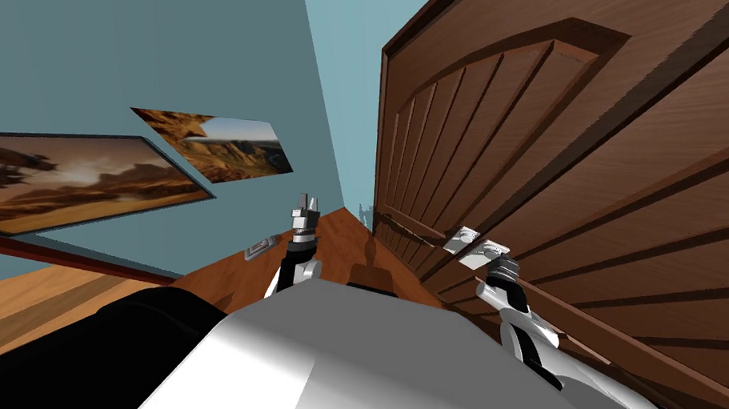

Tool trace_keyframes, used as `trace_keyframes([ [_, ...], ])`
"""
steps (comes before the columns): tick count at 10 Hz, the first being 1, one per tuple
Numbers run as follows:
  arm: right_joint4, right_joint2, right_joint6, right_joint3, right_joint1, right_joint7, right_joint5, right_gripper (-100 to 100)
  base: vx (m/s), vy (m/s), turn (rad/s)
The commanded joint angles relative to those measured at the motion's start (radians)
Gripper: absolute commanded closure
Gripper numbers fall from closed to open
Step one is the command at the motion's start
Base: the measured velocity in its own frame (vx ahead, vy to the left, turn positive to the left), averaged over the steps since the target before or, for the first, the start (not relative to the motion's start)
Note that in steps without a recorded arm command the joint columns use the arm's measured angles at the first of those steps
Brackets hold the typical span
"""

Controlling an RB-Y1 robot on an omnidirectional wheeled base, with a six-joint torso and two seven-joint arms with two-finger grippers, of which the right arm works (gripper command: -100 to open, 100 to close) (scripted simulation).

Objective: Pull the door open

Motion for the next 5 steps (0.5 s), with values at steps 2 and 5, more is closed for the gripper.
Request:
trace_keyframes([
  [2,0.006,-0.007,0.002,-0.004,0.016,-0.003,-0.001,100,-0.141,-0.058,-0.119],
  [5,-0.005,0.000,0.006,0.006,0.011,-0.006,0.003,-100,-0.182,0.076,-0.006],
])
